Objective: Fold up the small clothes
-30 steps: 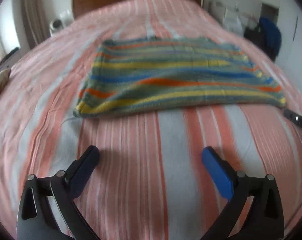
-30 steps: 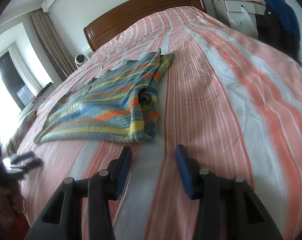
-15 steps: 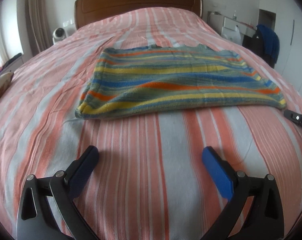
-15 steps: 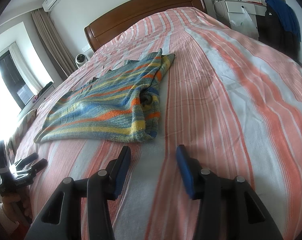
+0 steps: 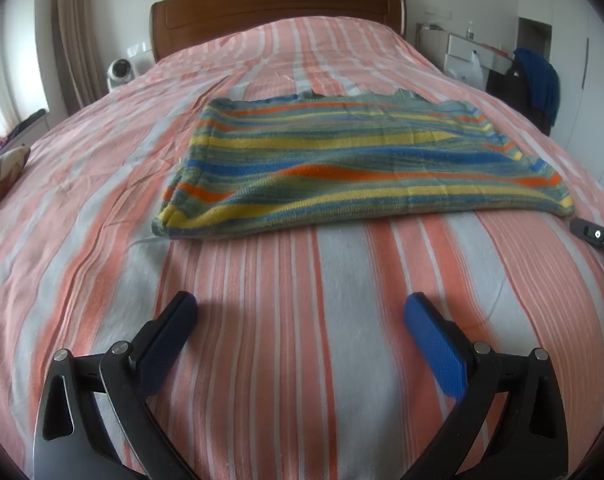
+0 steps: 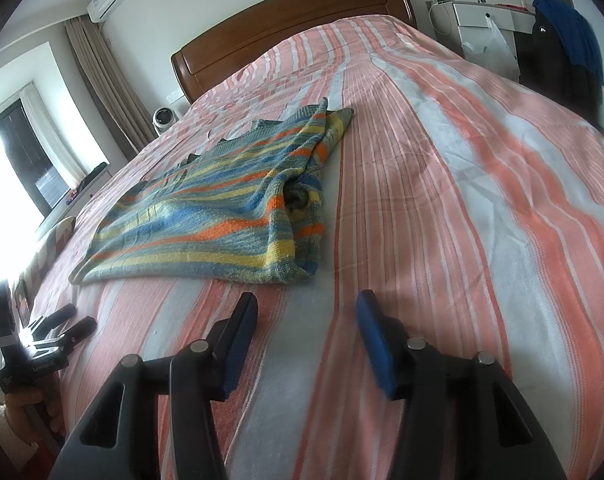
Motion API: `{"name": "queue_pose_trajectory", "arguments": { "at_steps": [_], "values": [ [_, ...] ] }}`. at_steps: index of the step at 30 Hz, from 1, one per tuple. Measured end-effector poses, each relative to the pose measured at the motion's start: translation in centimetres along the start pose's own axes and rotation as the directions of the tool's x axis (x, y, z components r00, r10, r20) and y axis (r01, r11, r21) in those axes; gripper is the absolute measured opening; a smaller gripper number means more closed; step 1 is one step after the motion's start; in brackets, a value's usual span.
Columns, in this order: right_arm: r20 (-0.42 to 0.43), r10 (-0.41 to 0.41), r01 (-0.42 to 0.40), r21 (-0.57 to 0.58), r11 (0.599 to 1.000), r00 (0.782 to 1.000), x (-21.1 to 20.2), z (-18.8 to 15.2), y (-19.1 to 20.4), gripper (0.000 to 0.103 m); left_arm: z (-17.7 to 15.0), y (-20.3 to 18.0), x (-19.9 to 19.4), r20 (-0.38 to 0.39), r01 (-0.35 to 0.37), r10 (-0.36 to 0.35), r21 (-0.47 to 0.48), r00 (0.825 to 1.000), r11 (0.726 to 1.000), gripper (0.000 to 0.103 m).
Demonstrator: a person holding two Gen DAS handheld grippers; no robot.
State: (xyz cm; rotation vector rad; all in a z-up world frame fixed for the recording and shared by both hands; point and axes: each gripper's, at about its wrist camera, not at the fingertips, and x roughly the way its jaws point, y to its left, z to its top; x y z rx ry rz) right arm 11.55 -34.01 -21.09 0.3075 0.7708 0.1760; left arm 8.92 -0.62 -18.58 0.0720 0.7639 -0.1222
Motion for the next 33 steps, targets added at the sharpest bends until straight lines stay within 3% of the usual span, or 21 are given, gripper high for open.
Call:
{"name": "queue_pose_trajectory", "arguments": {
  "at_steps": [33],
  "values": [
    [0.003, 0.002, -0.002, 0.001, 1.0, 1.0, -0.09, -0.12, -0.04, 0.054, -0.05, -0.11, -0.04, 0.004, -0.003, 0.003, 0.001, 1.0, 1.0, 0.103]
  ]
}}
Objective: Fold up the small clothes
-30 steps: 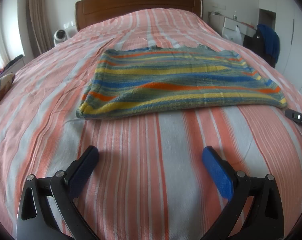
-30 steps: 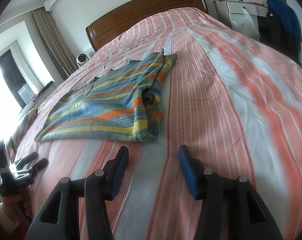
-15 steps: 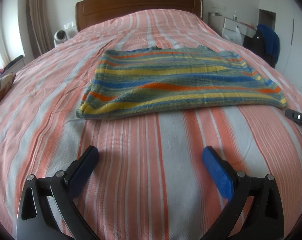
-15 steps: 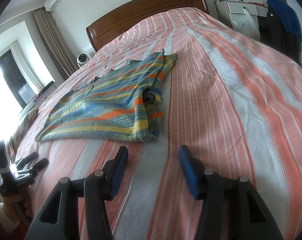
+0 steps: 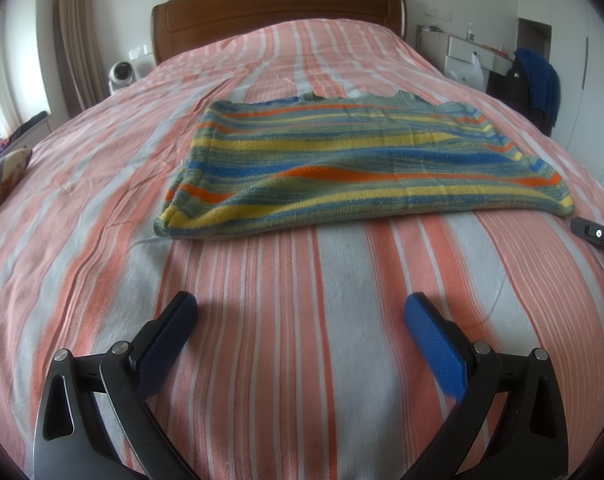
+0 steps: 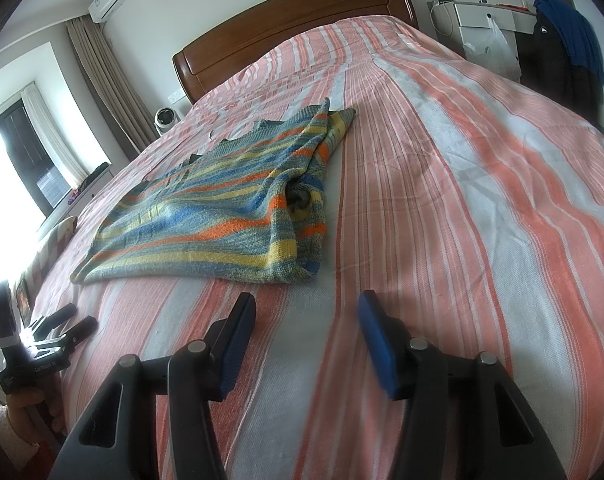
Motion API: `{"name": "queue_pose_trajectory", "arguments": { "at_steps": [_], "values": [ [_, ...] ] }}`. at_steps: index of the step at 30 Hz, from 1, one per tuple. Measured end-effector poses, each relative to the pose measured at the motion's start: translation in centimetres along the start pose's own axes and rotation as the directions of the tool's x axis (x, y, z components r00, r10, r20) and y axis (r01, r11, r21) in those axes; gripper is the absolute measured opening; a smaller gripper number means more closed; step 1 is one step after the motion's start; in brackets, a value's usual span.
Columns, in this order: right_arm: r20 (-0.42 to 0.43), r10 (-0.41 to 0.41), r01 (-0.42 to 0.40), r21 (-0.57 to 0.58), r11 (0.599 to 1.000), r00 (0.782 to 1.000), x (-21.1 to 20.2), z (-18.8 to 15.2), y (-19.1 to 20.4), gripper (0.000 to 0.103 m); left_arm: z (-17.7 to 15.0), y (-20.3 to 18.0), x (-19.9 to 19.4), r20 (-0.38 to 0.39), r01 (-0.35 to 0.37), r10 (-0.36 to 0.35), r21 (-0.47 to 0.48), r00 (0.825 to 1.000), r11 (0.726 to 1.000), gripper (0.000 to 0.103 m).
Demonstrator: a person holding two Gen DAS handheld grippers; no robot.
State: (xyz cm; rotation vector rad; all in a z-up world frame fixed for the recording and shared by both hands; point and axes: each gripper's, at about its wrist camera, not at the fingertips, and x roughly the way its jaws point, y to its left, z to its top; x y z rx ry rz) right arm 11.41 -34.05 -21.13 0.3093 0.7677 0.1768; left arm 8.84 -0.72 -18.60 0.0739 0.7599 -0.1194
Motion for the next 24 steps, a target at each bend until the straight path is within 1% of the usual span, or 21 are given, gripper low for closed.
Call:
{"name": "queue_pose_trajectory", "arguments": {
  "at_steps": [9, 13, 15, 16, 17, 19, 21, 22, 24],
  "values": [
    [0.001, 0.002, -0.002, 0.002, 1.0, 1.0, 0.0, 0.0, 0.0, 0.055, 0.0, 0.0, 0.0, 0.001, -0.001, 0.001, 0.0, 1.0, 1.0, 0.103],
    [0.002, 0.016, -0.016, 0.005, 1.0, 1.0, 0.1, 0.1, 0.3, 0.057, 0.1, 0.0, -0.1, -0.005, -0.005, 0.005, 0.001, 1.0, 1.0, 0.103],
    [-0.003, 0.018, -0.018, 0.007, 1.0, 1.0, 0.2, 0.4, 0.4, 0.058, 0.4, -0.1, -0.6, -0.023, -0.018, 0.018, 0.017, 1.0, 1.0, 0.102],
    [-0.019, 0.01, -0.01, 0.004, 1.0, 1.0, 0.1, 0.7, 0.7, 0.058, 0.6, -0.4, -1.0, -0.032, -0.027, 0.028, 0.032, 0.999, 0.999, 0.102],
    [-0.032, 0.002, -0.002, 0.0, 1.0, 0.999, -0.1, 0.9, 0.7, 0.058, 0.9, -0.8, -1.6, -0.033, -0.02, 0.021, 0.053, 0.999, 0.998, 0.102],
    [-0.028, -0.007, 0.007, 0.004, 1.0, 1.0, -1.2, 1.4, 0.8, 0.059, 1.5, -2.3, -2.8, -0.015, 0.036, -0.035, 0.104, 0.999, 0.994, 0.102],
    [0.001, 0.014, -0.014, 0.008, 1.0, 1.0, -2.8, 2.1, 0.4, 0.066, 2.7, -4.8, -3.7, 0.014, 0.085, -0.089, 0.173, 0.996, 0.981, 0.102],
    [0.006, 0.022, -0.022, 0.002, 1.0, 1.0, -3.3, 2.7, 0.1, 0.066, 3.6, -6.7, -3.8, 0.019, 0.121, -0.128, 0.217, 0.992, 0.969, 0.102],
    [-0.005, 0.032, -0.032, -0.003, 0.999, 0.999, -3.4, 4.4, -0.8, 0.066, 5.2, -10.4, -2.9, -0.011, 0.199, -0.204, 0.277, 0.979, 0.94, 0.102]
  ]
}}
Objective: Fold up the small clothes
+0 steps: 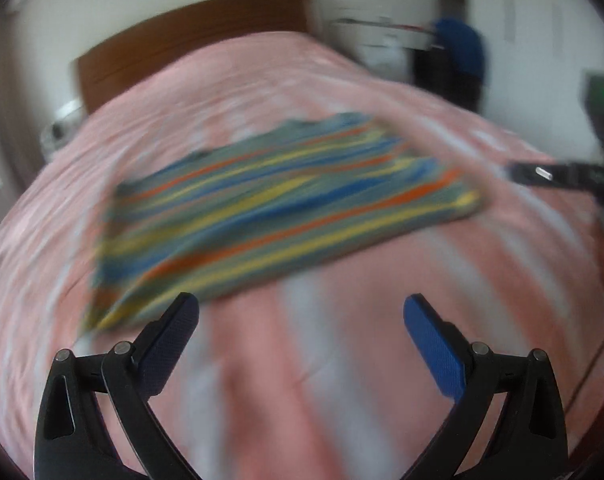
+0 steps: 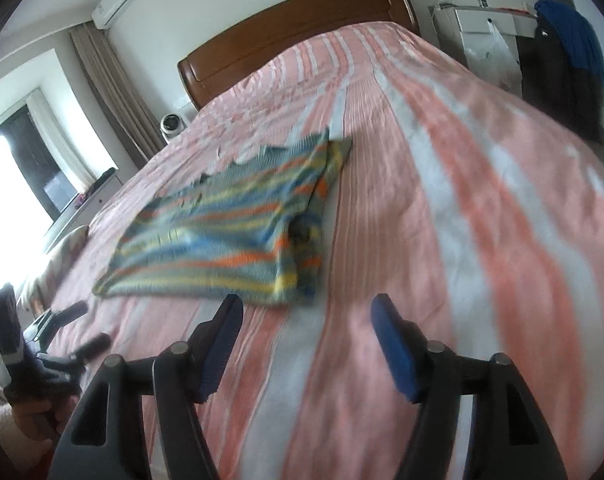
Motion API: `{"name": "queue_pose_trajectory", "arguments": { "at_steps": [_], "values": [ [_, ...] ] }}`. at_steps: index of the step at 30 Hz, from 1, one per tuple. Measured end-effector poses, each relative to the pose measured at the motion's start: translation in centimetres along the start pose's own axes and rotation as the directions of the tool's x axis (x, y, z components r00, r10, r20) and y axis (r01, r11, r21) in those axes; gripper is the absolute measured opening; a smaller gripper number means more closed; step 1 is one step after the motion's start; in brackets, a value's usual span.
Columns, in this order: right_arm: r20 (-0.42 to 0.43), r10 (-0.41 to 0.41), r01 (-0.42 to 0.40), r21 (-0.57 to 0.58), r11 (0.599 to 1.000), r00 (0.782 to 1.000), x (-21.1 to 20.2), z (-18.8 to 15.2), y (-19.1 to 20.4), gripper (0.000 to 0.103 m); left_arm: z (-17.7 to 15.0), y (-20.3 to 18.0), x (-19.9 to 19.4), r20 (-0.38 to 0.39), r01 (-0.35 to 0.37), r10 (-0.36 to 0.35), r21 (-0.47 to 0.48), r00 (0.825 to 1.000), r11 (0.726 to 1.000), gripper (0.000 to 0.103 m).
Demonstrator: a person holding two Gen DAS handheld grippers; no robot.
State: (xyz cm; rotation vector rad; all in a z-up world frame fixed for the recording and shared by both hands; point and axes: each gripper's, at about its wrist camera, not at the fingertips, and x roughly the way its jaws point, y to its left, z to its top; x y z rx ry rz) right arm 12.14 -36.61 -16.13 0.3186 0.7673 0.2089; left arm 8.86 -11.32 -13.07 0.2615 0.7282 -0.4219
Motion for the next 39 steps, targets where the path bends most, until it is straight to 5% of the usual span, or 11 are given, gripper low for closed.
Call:
{"name": "queue_pose_trajectory", "arguments": {
  "at_steps": [4, 8, 14, 16, 17, 18, 20, 25, 29, 32, 39],
  "values": [
    [-0.041, 0.049, -0.048, 0.037, 0.998, 0.998, 1.7, 4.9, -2.5, 0.066, 4.2, -6.1, 5.5, -0.081, 0.163, -0.154, 0.112, 0.985, 0.98, 0.102],
    [-0.163, 0.157, -0.142, 0.102, 0.985, 0.974, 7.0, 10.1, -4.8, 0.066, 5.5, -9.3, 9.9, -0.118, 0.086, -0.061, 0.224, 0.991, 0.971, 0.1],
    [-0.34, 0.281, -0.23, 0.182, 0.956, 0.898, 17.3, 14.4, -5.8, 0.063, 6.4, -9.4, 11.1, -0.076, 0.089, -0.072, 0.236, 0.994, 0.968, 0.057],
    [-0.328, 0.323, -0.249, 0.247, 0.937, 0.888, 20.1, 15.1, -5.6, 0.063, 6.8, -8.9, 11.5, -0.069, 0.096, -0.083, 0.215, 0.994, 0.972, 0.032],
    [-0.295, 0.332, -0.251, 0.279, 0.927, 0.896, 21.6, 15.5, -5.5, 0.059, 7.1, -8.0, 11.6, -0.059, 0.105, -0.096, 0.182, 0.994, 0.978, 0.023],
    [-0.281, 0.327, -0.246, 0.288, 0.926, 0.902, 22.3, 15.7, -5.1, 0.037, 7.4, -6.7, 11.6, -0.053, 0.124, -0.118, 0.128, 0.992, 0.984, 0.01],
    [-0.285, 0.268, -0.195, 0.257, 0.946, 0.921, 23.4, 16.3, -3.8, 0.009, 7.9, -3.8, 11.0, -0.036, 0.181, -0.181, -0.002, 0.983, 0.983, 0.008],
    [-0.231, 0.277, -0.258, 0.112, 0.96, 0.933, 20.3, 19.0, 2.7, 0.009, 6.3, 5.9, 6.2, 0.066, 0.238, -0.229, -0.295, 0.971, 0.925, 0.007],
    [-0.238, 0.334, -0.336, 0.036, 0.941, 0.912, 20.3, 20.1, 11.0, 0.009, 2.4, 14.0, 2.4, 0.09, 0.218, -0.199, -0.481, 0.976, 0.849, 0.005],
    [-0.284, 0.327, -0.345, -0.014, 0.939, 0.901, 23.9, 19.4, 17.6, 0.009, -1.0, 18.8, 1.2, 0.069, 0.178, -0.171, -0.591, 0.983, 0.787, 0.005],
    [-0.366, 0.336, -0.356, 0.013, 0.934, 0.868, 31.9, 16.1, 27.0, 0.009, -5.6, 24.8, 0.0, 0.048, 0.089, -0.077, -0.71, 0.996, 0.699, 0.002]
  ]
}}
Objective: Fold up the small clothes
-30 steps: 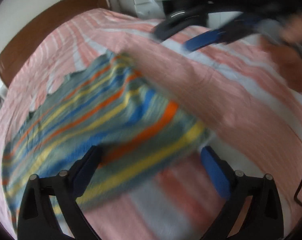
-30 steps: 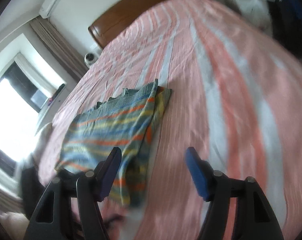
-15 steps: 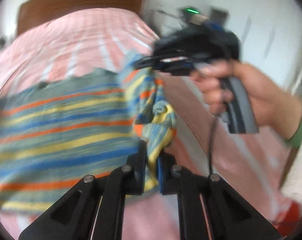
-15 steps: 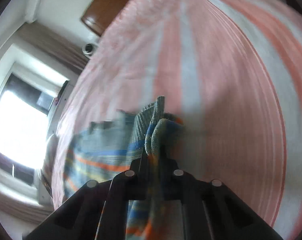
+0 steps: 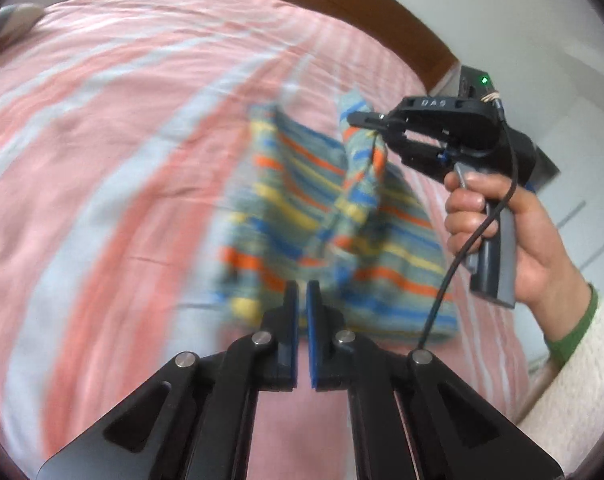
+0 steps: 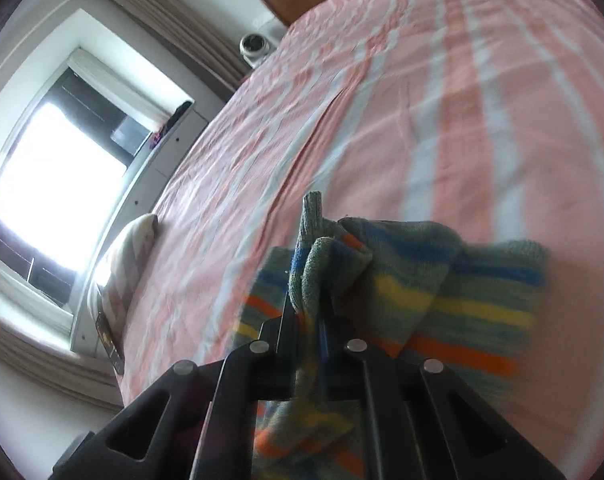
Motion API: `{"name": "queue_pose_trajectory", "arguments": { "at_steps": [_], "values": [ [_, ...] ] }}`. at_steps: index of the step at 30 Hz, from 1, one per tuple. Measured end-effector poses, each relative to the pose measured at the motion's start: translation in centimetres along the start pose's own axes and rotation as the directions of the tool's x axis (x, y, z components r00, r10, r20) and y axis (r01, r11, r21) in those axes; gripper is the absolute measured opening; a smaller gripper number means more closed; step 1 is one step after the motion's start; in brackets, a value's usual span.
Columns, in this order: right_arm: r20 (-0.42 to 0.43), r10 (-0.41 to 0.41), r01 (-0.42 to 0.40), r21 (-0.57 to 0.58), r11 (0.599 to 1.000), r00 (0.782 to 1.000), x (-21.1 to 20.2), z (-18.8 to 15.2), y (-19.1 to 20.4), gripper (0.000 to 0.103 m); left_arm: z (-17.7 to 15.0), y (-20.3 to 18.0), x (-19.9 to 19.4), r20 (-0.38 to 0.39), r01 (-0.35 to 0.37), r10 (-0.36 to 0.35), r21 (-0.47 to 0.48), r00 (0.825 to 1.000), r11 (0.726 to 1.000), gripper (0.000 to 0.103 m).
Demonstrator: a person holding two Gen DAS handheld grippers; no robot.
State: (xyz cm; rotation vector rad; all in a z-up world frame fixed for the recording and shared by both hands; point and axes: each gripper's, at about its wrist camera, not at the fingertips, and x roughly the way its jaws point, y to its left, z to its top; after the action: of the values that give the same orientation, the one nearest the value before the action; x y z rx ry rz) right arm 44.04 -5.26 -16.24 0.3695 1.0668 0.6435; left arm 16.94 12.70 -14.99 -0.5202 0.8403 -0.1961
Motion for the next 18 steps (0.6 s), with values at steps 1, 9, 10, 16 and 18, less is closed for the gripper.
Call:
{"name": "queue_pose_trajectory", "arguments": {
  "at_steps": [1, 9, 10, 16, 18],
  "values": [
    [-0.009, -0.003, 0.003, -0.005, 1.0, 1.0, 1.0, -0.3, 0.6, 0.009, 0.2, 0.7, -0.2, 0.007, -0.005, 0.005, -0.013, 1.0, 1.0, 0.002],
    [-0.004, 0.022, -0.022, -0.044, 0.999, 1.0, 1.3, -1.6, 2.6, 0.009, 0.0, -1.5, -1.5, 0.052, 0.048, -0.058, 0.179, 0.997, 0.983, 0.045],
    [0.003, 0.03, -0.029, -0.059, 0.998, 1.0, 0.5, -1.5, 2.6, 0.009, 0.2, -2.2, -1.1, 0.049, 0.063, -0.075, 0.208, 0.996, 0.976, 0.046],
    [-0.011, 0.085, -0.085, -0.142, 0.986, 0.996, -3.7, -1.3, 2.8, 0.009, 2.1, -4.5, 5.3, -0.038, 0.041, -0.03, 0.318, 0.999, 0.947, 0.042],
    [-0.015, 0.11, -0.111, -0.176, 0.978, 0.994, -4.6, -1.2, 3.3, 0.009, 1.9, -4.5, 6.2, -0.057, 0.035, -0.018, 0.323, 0.998, 0.946, 0.003]
  ]
}}
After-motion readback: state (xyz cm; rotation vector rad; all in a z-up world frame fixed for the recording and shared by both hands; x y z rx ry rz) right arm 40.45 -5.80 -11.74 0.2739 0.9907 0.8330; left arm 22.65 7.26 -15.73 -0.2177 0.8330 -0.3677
